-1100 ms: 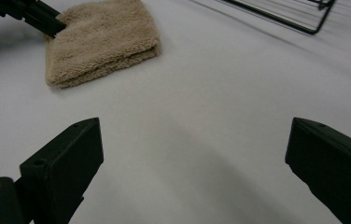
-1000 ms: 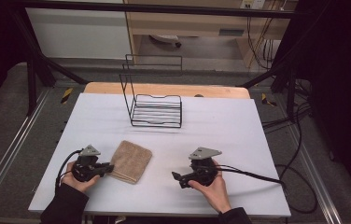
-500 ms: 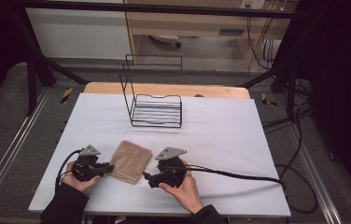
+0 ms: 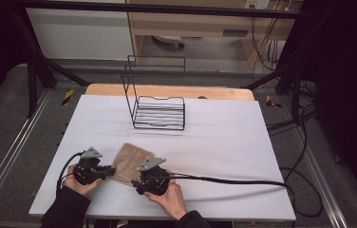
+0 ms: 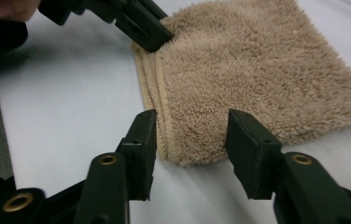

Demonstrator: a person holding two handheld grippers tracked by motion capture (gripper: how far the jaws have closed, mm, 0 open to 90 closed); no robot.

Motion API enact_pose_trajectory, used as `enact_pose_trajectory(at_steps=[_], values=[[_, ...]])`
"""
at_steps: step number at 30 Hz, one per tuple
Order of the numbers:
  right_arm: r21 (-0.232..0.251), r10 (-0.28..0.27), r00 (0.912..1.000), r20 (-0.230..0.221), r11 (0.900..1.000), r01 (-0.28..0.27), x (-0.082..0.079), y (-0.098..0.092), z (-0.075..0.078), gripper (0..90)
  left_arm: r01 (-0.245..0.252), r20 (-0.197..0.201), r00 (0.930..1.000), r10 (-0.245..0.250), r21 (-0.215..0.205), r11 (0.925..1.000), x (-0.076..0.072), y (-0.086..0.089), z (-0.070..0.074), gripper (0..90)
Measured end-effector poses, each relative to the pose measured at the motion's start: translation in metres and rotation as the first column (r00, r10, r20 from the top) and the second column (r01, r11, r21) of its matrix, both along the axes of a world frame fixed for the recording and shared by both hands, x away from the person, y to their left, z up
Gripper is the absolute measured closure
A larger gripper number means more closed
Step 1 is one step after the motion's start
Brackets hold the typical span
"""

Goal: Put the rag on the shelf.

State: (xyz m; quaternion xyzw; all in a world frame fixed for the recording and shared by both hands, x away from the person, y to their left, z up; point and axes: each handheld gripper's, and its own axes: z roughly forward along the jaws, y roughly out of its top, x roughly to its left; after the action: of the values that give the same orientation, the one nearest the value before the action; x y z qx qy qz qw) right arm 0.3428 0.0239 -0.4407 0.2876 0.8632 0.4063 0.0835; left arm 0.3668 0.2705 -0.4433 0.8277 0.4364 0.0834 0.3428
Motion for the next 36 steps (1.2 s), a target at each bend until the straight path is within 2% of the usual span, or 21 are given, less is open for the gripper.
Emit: enact_pose_trajectory(at_steps=[5,8,10,11,12,15,19,25,26,27,28,29,32,34,36], values=[[-0.022,-0.001,0.9999,-0.015,1.0,0.0,0.0,0.004,-0.008,60.7,-0.002,-0.004,1.0,0.002,-0.004,1.0,0.0,0.0,0.0,79.2],[-0.03,0.0,1.0,-0.006,1.0,0.0,-0.001,0.006,-0.009,62.4,-0.007,-0.006,1.0,0.007,-0.005,1.0,0.001,0.0,0.0,79.2],[-0.05,0.008,0.9998,0.017,0.999,-0.007,-0.002,0.007,-0.01,64.1,-0.011,-0.008,0.9999,0.011,-0.004,0.9999,0.001,0.0,0.0,79.3],[-0.058,0.006,0.9994,0.034,0.998,-0.004,-0.004,0.008,-0.011,68.5,-0.015,-0.012,0.9998,0.015,-0.008,0.9999,0.001,0.0,0.0,79.4],[-0.058,0.006,0.9994,0.034,0.998,-0.004,-0.004,0.008,-0.011,68.5,-0.017,-0.015,0.9997,0.017,-0.01,0.9998,0.001,0.0,0.0,79.4],[-0.079,0.004,0.9983,0.058,0.997,0.001,-0.004,0.008,-0.011,78.3,-0.023,-0.021,0.9995,0.022,-0.015,0.9996,0.001,0.0,0.0,80.0],[-0.092,0.018,0.9974,0.07,0.996,-0.011,-0.002,0.007,-0.011,85.1,-0.032,-0.027,0.9992,0.031,-0.022,0.9993,0.001,0.0,0.001,81.3],[-0.08,0.029,0.9982,0.053,0.996,-0.024,0.0,0.005,-0.008,84.6,-0.04,-0.037,0.9986,0.039,-0.031,0.9987,0.001,0.001,0.001,81.7],[-0.063,0.035,0.9982,0.048,0.997,-0.032,-0.001,0.005,-0.005,80.4,-0.043,-0.039,0.9984,0.042,-0.034,0.9985,0.001,0.001,0.001,81.7],[-0.063,0.035,0.9982,0.048,0.997,-0.032,-0.001,0.005,-0.005,80.4,-0.042,-0.039,0.9984,0.041,-0.034,0.9985,0.001,0.001,0.001,81.7],[-0.055,0.049,0.9981,0.037,0.997,-0.047,-0.002,0.004,-0.002,71.8,-0.043,-0.039,0.9984,0.041,-0.035,0.9985,0.001,0.001,0.001,81.7],[-0.055,0.049,0.9981,0.037,0.997,-0.047,-0.002,0.004,-0.002,71.8,-0.042,-0.04,0.9983,0.041,-0.033,0.9986,0.001,0.001,0.001,81.7],[-0.03,0.056,0.9982,0.02,0.998,-0.056,-0.006,0.006,-0.003,63.4,-0.041,-0.038,0.9984,0.04,-0.029,0.9987,0.001,0.001,0.001,81.6],[-0.04,0.055,0.9981,0.028,0.998,-0.054,-0.006,0.007,-0.008,61.4,-0.039,-0.037,0.9986,0.038,-0.029,0.9988,0.001,0.001,0.001,81.6],[-0.046,0.05,0.9972,0.056,0.998,-0.047,-0.006,0.009,-0.013,62.7,-0.04,-0.037,0.9986,0.039,-0.03,0.9988,0.001,0.001,0.001,81.5]])
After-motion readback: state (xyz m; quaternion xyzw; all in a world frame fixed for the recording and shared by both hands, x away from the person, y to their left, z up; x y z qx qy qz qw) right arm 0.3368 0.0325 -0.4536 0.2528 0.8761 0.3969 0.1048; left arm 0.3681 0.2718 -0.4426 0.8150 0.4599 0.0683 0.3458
